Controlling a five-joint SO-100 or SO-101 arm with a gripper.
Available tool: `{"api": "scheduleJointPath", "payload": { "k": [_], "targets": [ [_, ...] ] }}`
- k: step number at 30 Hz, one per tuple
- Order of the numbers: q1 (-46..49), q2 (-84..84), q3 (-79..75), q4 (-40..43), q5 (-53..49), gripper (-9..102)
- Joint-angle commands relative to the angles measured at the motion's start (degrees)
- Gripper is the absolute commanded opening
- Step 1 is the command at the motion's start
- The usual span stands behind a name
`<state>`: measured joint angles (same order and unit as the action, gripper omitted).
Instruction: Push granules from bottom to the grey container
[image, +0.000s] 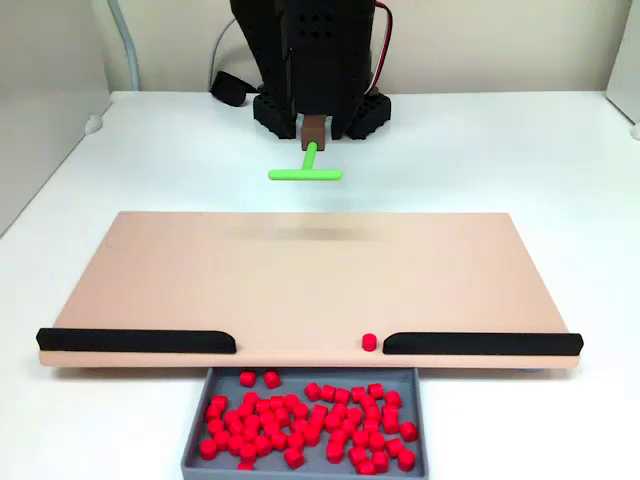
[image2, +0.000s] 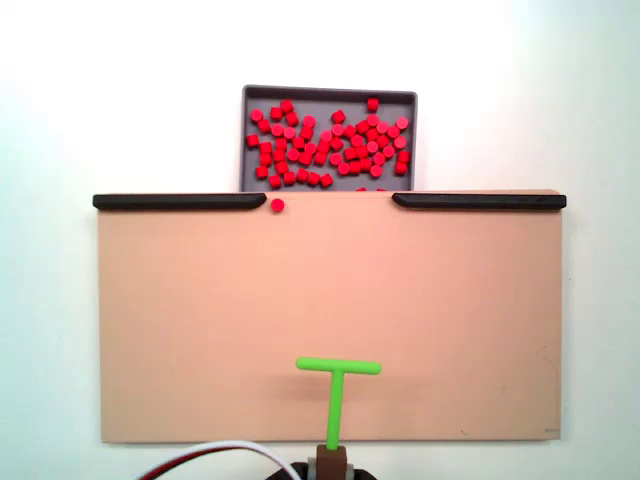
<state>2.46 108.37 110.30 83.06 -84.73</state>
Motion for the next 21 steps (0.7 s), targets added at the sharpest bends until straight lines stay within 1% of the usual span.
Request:
{"api": "scheduleJointPath", "payload": {
  "k": [1, 14, 21],
  "targets": [
    [-1.8, 1.4, -2.0, -0.6, 0.3, 0],
    [-1.9, 0.9, -1.6, -0.6, 0.5, 0],
    [-0.7, 0.4, -1.6, -0.6, -1.8, 0]
  ]
}}
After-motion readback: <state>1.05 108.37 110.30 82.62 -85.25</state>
